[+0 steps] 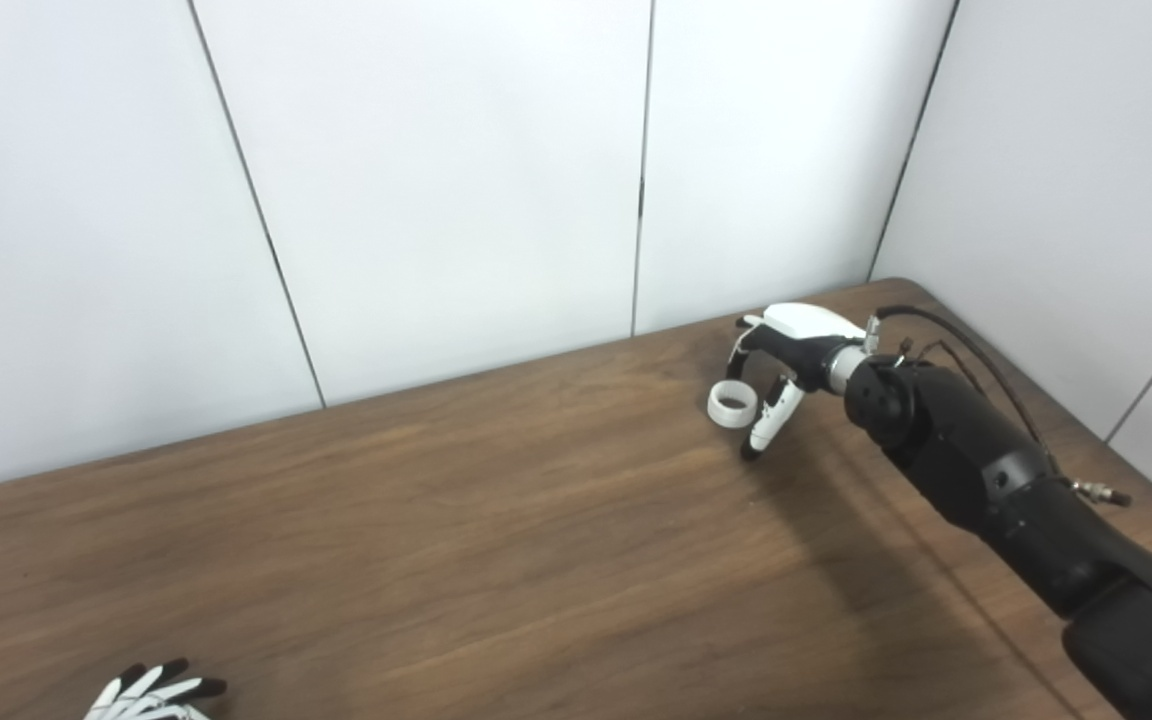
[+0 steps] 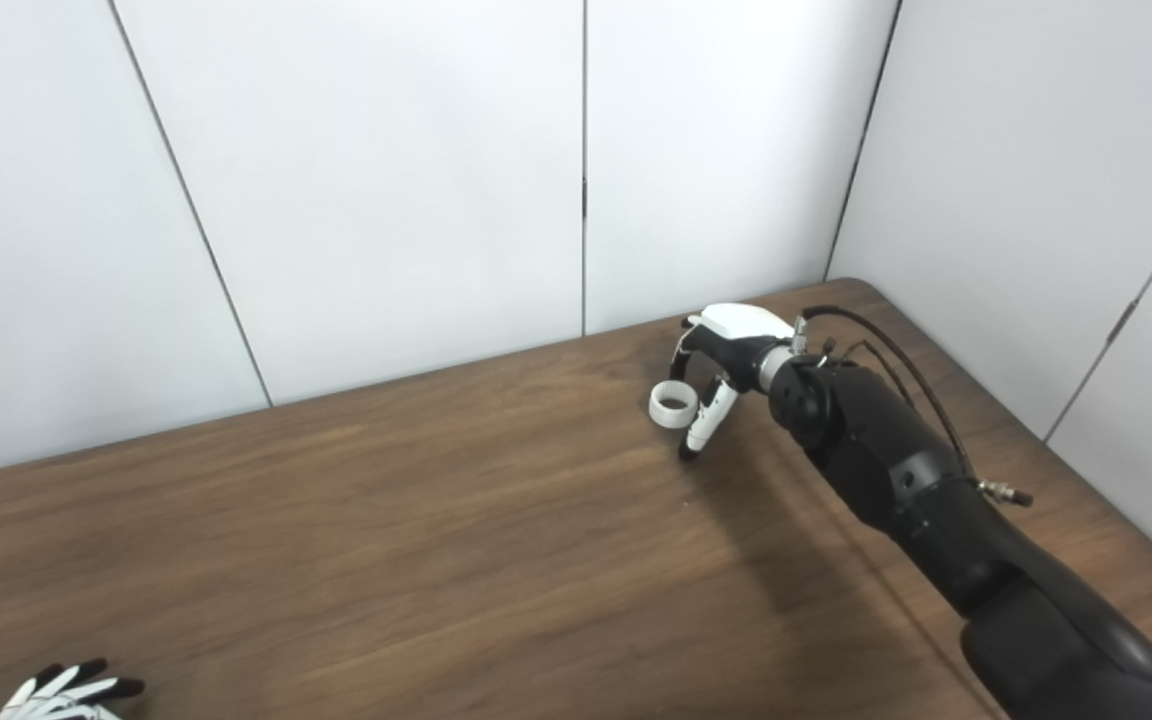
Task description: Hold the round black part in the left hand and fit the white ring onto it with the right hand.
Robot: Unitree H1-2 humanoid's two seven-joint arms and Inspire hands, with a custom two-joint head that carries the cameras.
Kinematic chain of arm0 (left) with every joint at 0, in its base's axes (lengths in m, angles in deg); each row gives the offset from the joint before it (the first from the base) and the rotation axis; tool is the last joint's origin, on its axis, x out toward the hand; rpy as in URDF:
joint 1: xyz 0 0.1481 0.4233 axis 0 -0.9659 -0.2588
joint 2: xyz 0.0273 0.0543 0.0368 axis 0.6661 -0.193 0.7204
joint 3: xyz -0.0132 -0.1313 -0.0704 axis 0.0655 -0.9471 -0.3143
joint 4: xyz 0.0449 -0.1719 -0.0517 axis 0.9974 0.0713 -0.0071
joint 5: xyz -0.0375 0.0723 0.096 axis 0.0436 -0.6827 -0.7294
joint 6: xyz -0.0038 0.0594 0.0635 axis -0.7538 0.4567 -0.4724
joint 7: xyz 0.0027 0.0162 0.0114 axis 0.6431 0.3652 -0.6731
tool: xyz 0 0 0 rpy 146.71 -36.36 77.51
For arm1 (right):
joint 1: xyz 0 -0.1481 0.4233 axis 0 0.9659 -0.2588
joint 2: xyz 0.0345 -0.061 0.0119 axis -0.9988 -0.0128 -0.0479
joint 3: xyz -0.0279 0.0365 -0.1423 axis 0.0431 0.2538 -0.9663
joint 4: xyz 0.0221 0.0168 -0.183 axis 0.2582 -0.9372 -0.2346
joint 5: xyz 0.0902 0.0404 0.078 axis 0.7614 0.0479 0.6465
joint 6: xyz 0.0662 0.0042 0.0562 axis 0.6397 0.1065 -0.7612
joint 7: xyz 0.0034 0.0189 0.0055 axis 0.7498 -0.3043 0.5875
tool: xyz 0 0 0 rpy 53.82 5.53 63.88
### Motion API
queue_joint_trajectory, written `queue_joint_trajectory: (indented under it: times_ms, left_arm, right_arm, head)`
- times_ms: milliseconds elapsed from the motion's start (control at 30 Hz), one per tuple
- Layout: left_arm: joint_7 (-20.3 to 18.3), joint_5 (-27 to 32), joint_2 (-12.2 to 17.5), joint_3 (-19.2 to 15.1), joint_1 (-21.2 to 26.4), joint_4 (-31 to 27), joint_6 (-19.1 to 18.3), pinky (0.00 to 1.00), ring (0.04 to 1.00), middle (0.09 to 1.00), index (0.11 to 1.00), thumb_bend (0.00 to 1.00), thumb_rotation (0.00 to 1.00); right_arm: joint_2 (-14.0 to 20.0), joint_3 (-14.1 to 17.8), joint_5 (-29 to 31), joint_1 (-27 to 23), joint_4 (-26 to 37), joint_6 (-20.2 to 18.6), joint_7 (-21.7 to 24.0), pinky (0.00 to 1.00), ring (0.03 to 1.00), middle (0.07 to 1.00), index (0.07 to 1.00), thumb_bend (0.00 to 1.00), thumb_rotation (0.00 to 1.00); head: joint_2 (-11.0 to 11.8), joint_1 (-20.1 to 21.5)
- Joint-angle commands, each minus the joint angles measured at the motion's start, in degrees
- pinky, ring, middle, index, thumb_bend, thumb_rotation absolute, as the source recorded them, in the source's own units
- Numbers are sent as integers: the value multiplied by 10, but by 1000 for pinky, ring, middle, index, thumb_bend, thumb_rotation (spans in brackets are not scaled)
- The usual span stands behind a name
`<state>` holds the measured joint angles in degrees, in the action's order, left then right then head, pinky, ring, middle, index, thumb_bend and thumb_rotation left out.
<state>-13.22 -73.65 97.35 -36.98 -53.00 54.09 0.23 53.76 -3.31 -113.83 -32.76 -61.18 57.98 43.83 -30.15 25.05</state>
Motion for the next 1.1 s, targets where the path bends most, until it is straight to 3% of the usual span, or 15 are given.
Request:
queue_joint_trajectory:
  times_ms: [0,1067]
  left_arm:
    - [10,3,7,-8,9,-23,5,1000,942,814,479,514,37]
    - [4,-8,4,-6,-2,-42,-6,1000,947,816,479,515,38]
  right_arm:
    - [3,-3,-3,-11,0,11,-5,916,1000,972,641,973,256]
    - [-14,-21,2,-38,-38,33,-8,931,1000,993,694,971,244]
  head:
    - [-1,0]
    - [1,-16]
